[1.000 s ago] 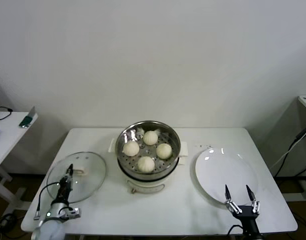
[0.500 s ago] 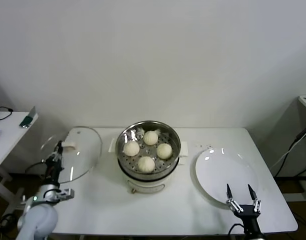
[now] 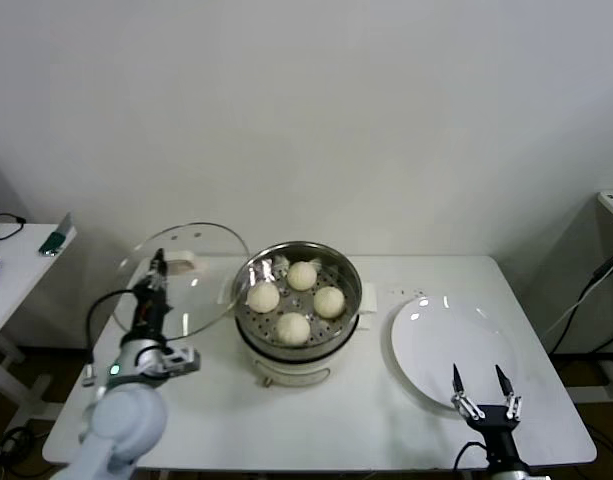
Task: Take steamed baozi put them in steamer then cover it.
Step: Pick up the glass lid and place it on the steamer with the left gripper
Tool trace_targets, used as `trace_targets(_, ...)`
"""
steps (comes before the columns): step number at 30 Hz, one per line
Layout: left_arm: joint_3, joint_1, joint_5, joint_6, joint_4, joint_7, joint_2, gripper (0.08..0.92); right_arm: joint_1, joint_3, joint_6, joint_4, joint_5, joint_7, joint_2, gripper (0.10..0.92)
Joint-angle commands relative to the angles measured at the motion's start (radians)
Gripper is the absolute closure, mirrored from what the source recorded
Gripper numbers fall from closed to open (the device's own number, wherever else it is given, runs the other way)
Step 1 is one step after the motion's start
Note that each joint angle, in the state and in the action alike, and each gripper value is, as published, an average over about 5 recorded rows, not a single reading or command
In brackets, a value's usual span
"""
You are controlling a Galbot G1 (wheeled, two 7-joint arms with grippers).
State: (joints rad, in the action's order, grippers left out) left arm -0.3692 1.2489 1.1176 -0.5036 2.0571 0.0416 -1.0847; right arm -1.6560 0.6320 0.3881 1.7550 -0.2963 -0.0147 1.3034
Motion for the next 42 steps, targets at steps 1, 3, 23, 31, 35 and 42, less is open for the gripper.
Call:
trace_targets(1,0.394,-0.179,0.214,-0.212,0.045,0.219,-0.165,0.855,0.018,0.002,0.006,-0.022,0.007,0.009,-0.004,0.203)
trace_targets(3,0.427,-0.197,0.250,-0.221,0.020,0.236,-0.213,0.855,0.022,0.002,0.010,-0.028,0.006,0.010,-0.006,0.203)
trace_targets(23,0.480,-0.227,0.440,-0.192,-0.204,0.215,-0.409,0.855,0.035,0.013,0.046,-0.051,-0.022,0.027,-0.033,0.203)
trace_targets(31,0.464,-0.228,0.452,-0.182,-0.235,0.204,-0.396,0.855,0.038,0.017,0.053,-0.050,-0.022,0.029,-0.032,0.203)
trace_targets(35,0.455,-0.230,0.452,-0.178,-0.243,0.204,-0.385,0.855,0.036,0.016,0.057,-0.051,-0.021,0.030,-0.028,0.203)
trace_targets(42,0.451,-0.253,0.445,-0.179,-0.266,0.202,-0.376,0.855,0.034,0.018,0.061,-0.051,-0.023,0.032,-0.027,0.203)
